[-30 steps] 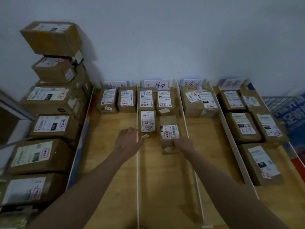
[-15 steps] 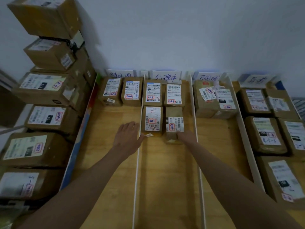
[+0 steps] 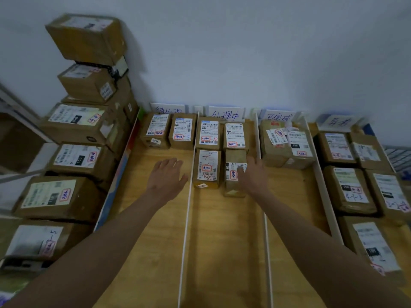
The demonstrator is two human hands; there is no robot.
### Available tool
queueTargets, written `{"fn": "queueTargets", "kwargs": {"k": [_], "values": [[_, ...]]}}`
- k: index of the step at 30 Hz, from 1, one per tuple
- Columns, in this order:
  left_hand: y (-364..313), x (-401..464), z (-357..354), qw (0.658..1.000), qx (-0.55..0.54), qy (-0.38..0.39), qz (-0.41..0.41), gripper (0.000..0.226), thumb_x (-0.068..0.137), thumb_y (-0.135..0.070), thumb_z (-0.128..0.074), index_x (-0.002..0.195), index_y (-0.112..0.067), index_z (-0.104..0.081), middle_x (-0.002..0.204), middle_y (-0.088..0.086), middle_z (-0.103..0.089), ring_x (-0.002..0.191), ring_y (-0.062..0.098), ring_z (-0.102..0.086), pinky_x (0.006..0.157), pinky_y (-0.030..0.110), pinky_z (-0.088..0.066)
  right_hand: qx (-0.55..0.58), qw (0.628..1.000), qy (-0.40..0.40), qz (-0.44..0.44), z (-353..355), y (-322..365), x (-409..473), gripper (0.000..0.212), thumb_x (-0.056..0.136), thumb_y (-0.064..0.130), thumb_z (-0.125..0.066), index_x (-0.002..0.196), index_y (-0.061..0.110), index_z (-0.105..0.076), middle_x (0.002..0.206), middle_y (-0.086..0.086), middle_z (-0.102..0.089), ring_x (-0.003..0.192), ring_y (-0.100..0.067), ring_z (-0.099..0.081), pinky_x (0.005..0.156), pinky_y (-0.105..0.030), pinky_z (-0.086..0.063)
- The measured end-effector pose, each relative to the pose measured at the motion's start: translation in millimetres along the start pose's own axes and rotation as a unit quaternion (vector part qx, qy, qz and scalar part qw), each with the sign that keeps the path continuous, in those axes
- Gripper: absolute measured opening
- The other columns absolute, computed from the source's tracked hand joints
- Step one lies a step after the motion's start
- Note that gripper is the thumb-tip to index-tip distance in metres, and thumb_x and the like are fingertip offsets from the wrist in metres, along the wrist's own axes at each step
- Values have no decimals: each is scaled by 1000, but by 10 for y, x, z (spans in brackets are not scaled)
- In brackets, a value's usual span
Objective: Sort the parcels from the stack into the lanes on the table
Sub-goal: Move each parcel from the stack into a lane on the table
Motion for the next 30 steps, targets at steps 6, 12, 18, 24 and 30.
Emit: {"fn": "queueTargets", "kwargs": {"k": [6, 12, 18, 24, 30], "values": [[400, -205, 561, 998, 18, -54, 19, 54, 100, -46, -37, 148, -19, -37, 155, 2, -36, 143, 20, -32, 118, 39, -20, -57, 989, -45, 125, 354, 759, -266, 51, 101, 39, -41, 146, 16, -38, 151, -10, -39, 140, -30, -34, 116, -46, -28], [1053, -504, 1007, 995, 22, -70, 66, 60, 102, -48, -31, 153, -17, -29, 160, 5, -26, 146, 24, -26, 120, 41, -18, -56, 983, -37, 172, 410, 1443, -521, 53, 102, 41, -37, 149, 17, -34, 156, -10, -32, 145, -29, -26, 118, -47, -22], [1721, -706, 1388, 989, 20, -104, 100, 51, 101, -42, -32, 143, -16, -42, 150, 7, -43, 135, 28, -41, 115, 44, -28, -49, 976, -55, 203, 401, 2119, -712, 52, 100, 40, -40, 145, 12, -40, 149, -13, -41, 140, -32, -33, 115, -49, -27], [2400, -597, 1584, 989, 37, -110, 89, 55, 101, -44, -32, 146, -13, -38, 155, 8, -36, 142, 26, -33, 117, 43, -23, -45, 974, -69, 213, 304, 2803, -747, 48, 101, 38, -39, 143, 14, -41, 146, -12, -44, 136, -32, -38, 112, -47, -29], [2995, -308, 1804, 988, 21, -131, 78, 56, 101, -45, -34, 148, -15, -37, 154, 5, -38, 141, 24, -33, 118, 42, -21, -49, 975, -80, 200, 173, 3494, -618, 52, 101, 39, -38, 147, 15, -36, 148, -12, -42, 135, -32, -39, 110, -48, -32]]}}
Point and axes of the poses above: each hand's wrist, its own x-axis towards the middle knuckle, its own z-axis out of the back of the hand, y = z × x, the point moved 7 cm from there along x, towards the middle knuckle
